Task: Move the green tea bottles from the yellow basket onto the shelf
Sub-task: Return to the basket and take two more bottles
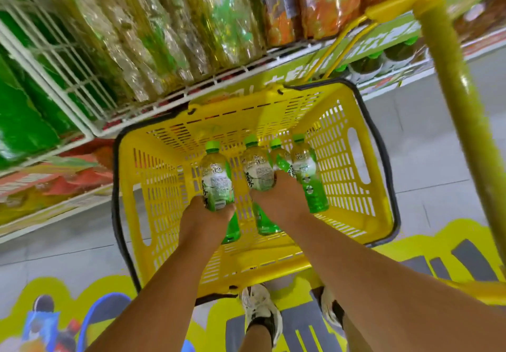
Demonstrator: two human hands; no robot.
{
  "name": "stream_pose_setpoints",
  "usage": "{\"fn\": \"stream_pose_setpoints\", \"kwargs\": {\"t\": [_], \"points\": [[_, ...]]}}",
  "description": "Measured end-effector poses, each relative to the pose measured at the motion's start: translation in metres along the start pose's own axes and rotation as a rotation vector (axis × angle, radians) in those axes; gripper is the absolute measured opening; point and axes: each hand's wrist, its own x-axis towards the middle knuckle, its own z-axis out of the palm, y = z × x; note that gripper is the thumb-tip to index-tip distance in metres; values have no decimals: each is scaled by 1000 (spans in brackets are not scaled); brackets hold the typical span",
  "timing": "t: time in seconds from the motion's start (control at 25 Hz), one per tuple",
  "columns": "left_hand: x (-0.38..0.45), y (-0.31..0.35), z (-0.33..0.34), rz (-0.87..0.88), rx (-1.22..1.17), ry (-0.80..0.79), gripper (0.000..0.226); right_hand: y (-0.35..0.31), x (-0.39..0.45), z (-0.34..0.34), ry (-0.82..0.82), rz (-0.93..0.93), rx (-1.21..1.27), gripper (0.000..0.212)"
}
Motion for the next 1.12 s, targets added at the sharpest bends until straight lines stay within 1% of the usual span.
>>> {"fn": "stream_pose_setpoints", "kwargs": {"t": [0.08, 0.28, 0.44, 0.56, 0.68, 0.72, 0.76, 0.8, 0.92, 0.96, 1.04, 1.12], "points": [[-26, 12, -22, 38, -61, 14, 39, -12, -25, -26, 21, -13, 44, 34], [-112, 54, -98, 95, -98, 64, 42, -55, -116, -112, 81, -69, 125, 25], [-203, 88, -169, 111, -184, 104, 38, -104, -201, -179, 108, -107, 135, 27], [-271, 106, -212, 130, -274, 104, 35, -134, -261, -222, 107, -202, 173, 27], [-335, 126, -246, 157, -393, 129, 20, -167, -314, -257, 110, -291, 210, 35], [-354, 132, -256, 175, -426, 154, 19, -179, -330, -268, 104, -317, 218, 36], [-369, 137, -265, 197, -463, 168, 21, -188, -343, -278, 79, -345, 235, 35], [-383, 142, -275, 226, -501, 187, 29, -200, -359, -291, 55, -374, 253, 34], [-413, 154, -304, 271, -554, 285, 67, -227, -392, -319, 3, -479, 262, 32], [-420, 156, -312, 276, -581, 307, 75, -235, -403, -326, -7, -508, 263, 32], [-436, 160, -330, 303, -612, 360, 80, -249, -415, -335, -11, -563, 266, 30], [-459, 159, -348, 328, -649, 414, 79, -265, -426, -340, -38, -620, 248, 30]]}}
